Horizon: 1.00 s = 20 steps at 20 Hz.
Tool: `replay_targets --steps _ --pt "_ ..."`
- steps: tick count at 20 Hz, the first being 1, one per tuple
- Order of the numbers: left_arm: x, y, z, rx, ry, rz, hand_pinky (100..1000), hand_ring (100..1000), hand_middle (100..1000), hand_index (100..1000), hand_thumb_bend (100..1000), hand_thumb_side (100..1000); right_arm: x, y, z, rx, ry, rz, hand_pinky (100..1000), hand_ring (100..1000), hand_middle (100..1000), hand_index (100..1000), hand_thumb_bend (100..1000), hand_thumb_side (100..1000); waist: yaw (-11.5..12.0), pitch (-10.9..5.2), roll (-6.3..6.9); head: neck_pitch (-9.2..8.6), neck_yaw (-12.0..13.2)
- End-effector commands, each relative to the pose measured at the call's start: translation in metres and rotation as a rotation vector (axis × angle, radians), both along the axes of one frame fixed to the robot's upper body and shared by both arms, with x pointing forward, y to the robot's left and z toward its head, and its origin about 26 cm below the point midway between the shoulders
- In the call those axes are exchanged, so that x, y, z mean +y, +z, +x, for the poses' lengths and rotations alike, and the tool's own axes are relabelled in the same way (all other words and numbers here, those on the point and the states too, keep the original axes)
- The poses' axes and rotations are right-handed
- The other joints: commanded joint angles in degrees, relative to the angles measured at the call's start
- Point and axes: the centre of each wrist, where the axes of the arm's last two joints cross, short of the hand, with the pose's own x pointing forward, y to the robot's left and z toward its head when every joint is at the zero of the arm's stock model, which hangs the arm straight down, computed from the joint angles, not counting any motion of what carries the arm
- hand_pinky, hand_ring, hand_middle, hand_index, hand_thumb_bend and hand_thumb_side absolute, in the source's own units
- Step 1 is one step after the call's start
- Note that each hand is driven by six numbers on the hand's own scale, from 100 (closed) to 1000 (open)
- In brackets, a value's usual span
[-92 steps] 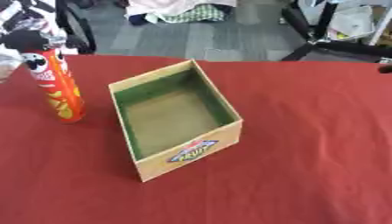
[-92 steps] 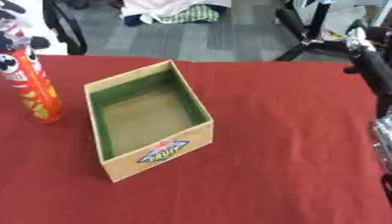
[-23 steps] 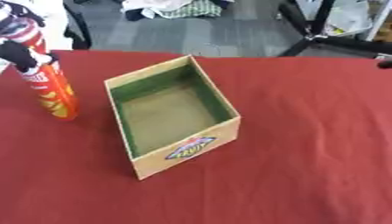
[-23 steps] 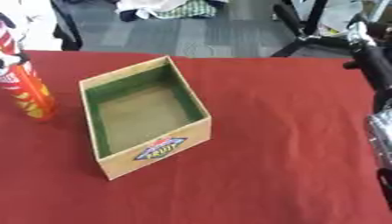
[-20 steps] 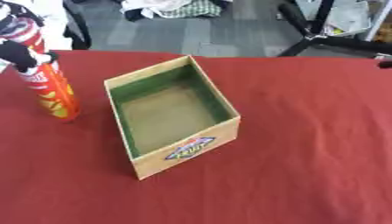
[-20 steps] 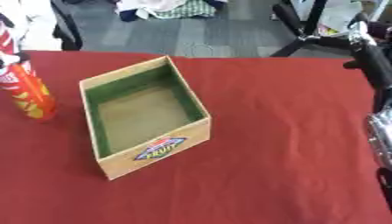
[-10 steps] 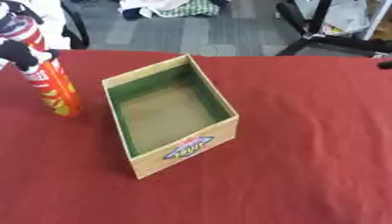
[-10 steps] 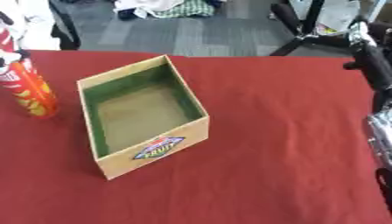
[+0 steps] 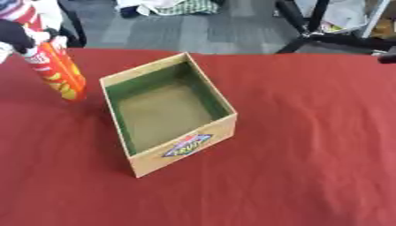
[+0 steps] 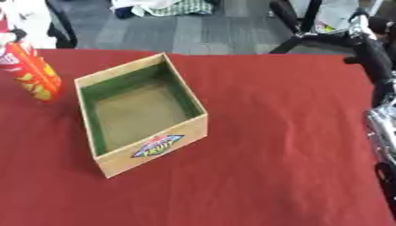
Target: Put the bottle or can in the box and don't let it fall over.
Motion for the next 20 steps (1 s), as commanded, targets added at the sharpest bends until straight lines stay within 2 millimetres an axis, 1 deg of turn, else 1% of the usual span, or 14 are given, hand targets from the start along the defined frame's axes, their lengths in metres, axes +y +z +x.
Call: replay_targets --steps 1,5,8,11,13,16,20 --pt "-0.011 0.034 -0.015 -0.095 -0.038 -0.009 102 100 117 104 273 100 -0.004 0.010 -0.002 -0.030 -0.011 -0.012 552 719 741 716 149 574 0.2 -2.03 0.07 0.45 -0.5" --pt "-0.038 0.048 -0.024 -0.124 -0.110 0.029 100 100 118 106 252 100 -0.003 0.010 -0.002 -0.030 -0.009 -0.013 552 719 741 716 148 573 0.3 -2.42 0.09 0.91 -1.2" --pt "-0.065 0.058 -0.033 -0.150 -0.189 0.066 100 100 119 107 243 100 -0.004 0.009 -0.002 -0.027 -0.011 -0.016 553 719 741 716 147 573 0.3 -2.82 0.11 1.60 -2.6" --pt "-0.086 0.065 -0.043 -0.166 -0.254 0.091 100 100 121 108 234 100 -0.004 0.008 -0.002 -0.023 -0.010 -0.018 553 720 742 716 146 573 0.4 -3.19 0.21 2.37 -4.1" --pt "-0.095 0.068 -0.050 -0.168 -0.291 0.098 100 100 122 108 232 100 -0.004 0.007 -0.002 -0.022 -0.012 -0.018 553 720 742 716 146 573 0.5 -3.36 0.29 2.75 -4.9" --pt "-0.107 0.070 -0.060 -0.186 -0.339 0.119 100 100 123 110 217 100 -0.004 0.006 -0.002 -0.020 -0.012 -0.017 553 720 742 717 144 574 0.5 -3.60 0.33 3.86 -6.5" --pt "-0.116 0.067 -0.067 -0.183 -0.380 0.146 100 100 123 110 213 100 -0.004 0.006 -0.002 -0.018 -0.012 -0.017 553 721 743 717 143 575 0.6 -3.71 0.20 4.99 -8.0"
